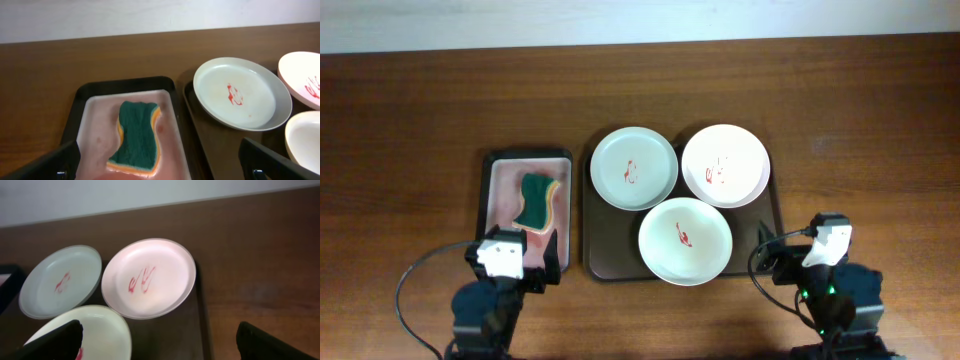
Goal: Clean dirty plates on tray and stack at the side
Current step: 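Reach the left gripper down and grasp the green sponge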
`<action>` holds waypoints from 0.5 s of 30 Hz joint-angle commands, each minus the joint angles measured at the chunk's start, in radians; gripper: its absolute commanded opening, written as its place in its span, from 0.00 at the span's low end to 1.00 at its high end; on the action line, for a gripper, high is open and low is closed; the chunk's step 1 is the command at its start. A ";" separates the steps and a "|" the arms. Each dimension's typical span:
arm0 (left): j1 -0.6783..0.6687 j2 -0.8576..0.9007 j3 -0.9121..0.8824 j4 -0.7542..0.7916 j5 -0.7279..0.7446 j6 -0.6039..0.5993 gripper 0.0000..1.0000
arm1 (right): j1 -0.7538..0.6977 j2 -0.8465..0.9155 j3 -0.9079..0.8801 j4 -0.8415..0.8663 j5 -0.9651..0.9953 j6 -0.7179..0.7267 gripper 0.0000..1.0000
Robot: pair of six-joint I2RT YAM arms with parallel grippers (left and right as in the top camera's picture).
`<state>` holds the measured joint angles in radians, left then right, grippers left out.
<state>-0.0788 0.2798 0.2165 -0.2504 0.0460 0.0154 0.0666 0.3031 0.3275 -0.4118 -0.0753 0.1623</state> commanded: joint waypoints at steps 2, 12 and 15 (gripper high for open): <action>0.005 0.270 0.196 -0.074 0.010 0.004 0.99 | 0.005 0.208 0.175 -0.110 -0.108 0.011 0.99; 0.005 0.875 0.789 -0.491 0.021 0.004 0.99 | 0.005 0.604 0.549 -0.477 -0.138 0.011 0.99; 0.005 0.954 0.823 -0.497 0.022 0.004 0.99 | 0.005 0.619 0.561 -0.478 -0.184 0.011 0.99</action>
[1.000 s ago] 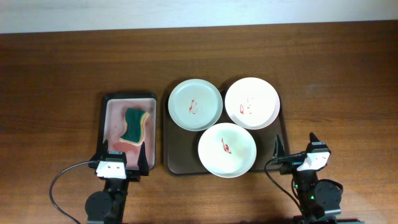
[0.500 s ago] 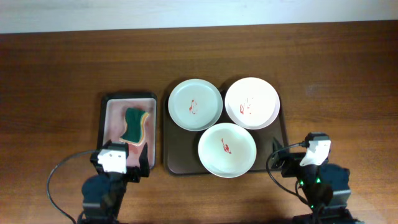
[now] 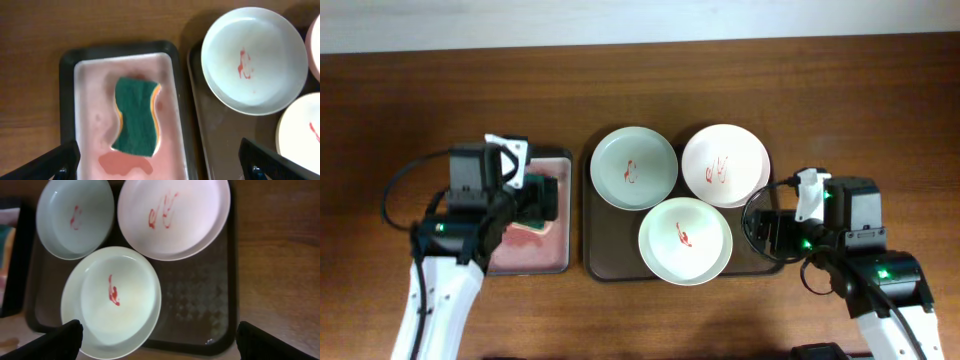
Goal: Clean dirty plates on tray and stack at the side
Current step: 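Reach the left gripper down and grasp the green sponge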
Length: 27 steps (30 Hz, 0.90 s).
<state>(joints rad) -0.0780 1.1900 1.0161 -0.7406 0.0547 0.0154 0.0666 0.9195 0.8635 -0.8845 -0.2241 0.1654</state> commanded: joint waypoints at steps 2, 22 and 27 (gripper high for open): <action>0.005 0.058 0.023 0.005 0.011 0.004 0.99 | 0.005 0.003 0.025 -0.006 -0.035 0.008 0.99; 0.005 0.645 0.019 0.168 -0.101 -0.016 0.44 | 0.005 0.003 0.025 -0.018 -0.034 0.008 0.99; 0.005 0.646 0.019 0.163 -0.104 -0.015 0.00 | 0.005 0.003 0.025 -0.018 -0.027 0.008 0.99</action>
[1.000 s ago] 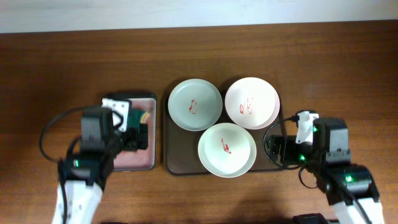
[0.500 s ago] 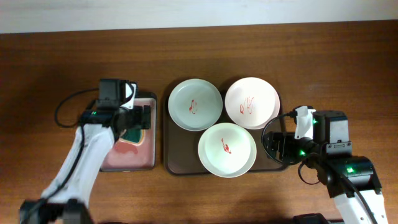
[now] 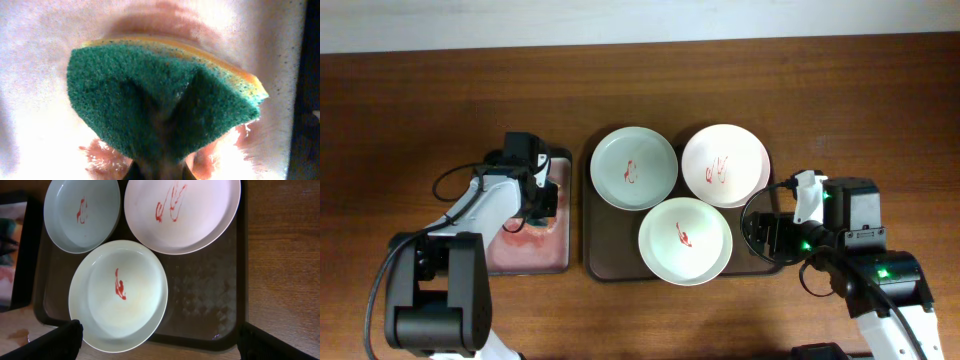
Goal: Clean dirty plates on tray and stack at the side
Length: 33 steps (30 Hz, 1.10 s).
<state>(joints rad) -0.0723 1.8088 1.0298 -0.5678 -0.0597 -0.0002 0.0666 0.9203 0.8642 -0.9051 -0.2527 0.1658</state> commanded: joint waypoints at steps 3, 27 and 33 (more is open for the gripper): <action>0.000 0.027 0.006 -0.024 0.011 0.000 0.00 | 0.005 0.003 0.024 -0.007 0.001 0.007 0.99; -0.004 0.025 0.099 -0.196 0.038 -0.014 0.47 | 0.005 0.293 0.024 -0.007 -0.002 0.008 0.91; -0.004 0.025 0.022 -0.182 0.038 -0.014 0.08 | 0.005 0.293 0.024 -0.006 -0.002 0.008 0.92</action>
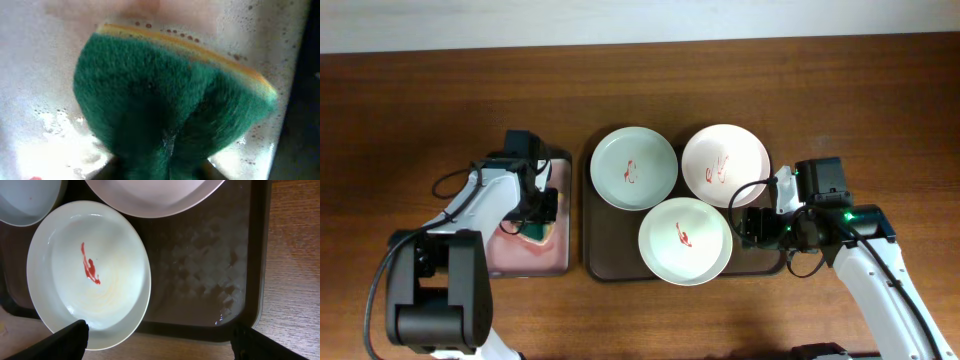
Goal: Clean dirty plates on tray and stack at the side
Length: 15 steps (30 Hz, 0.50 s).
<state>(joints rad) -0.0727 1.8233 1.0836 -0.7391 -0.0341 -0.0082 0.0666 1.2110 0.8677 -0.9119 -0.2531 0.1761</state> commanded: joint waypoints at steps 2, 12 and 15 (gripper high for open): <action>-0.004 0.010 -0.032 -0.011 0.031 -0.006 0.00 | 0.005 0.002 0.021 0.000 -0.002 -0.003 0.92; -0.001 -0.175 0.095 -0.060 0.058 -0.059 0.00 | 0.005 0.057 0.021 0.019 -0.002 -0.011 0.91; -0.002 -0.174 0.095 -0.066 0.057 -0.058 0.00 | 0.005 0.074 0.021 0.033 -0.002 -0.011 0.91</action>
<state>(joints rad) -0.0727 1.6592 1.1645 -0.8017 0.0044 -0.0502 0.0666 1.2732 0.8677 -0.8890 -0.2531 0.1757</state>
